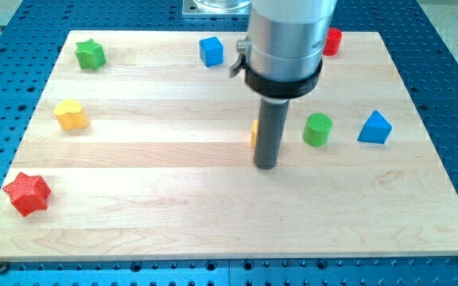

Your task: Place the heart to the left of hexagon

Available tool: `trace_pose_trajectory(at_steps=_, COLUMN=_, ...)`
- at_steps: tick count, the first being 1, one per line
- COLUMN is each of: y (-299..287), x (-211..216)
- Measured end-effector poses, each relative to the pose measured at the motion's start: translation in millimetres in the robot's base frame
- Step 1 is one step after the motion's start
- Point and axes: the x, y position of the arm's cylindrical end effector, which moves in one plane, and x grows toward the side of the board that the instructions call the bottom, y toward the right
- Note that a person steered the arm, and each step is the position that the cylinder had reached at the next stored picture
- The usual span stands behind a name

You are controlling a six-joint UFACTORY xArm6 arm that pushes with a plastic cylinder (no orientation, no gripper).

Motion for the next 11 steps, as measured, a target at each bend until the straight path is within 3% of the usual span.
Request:
trace_pose_trajectory(at_steps=1, y=-75, x=-2)
trace_pose_trajectory(at_steps=4, y=-145, x=-115)
trace_pose_trajectory(at_steps=6, y=-253, x=-120)
trace_pose_trajectory(at_steps=8, y=-319, x=-107)
trace_pose_trajectory(at_steps=11, y=-141, x=-65)
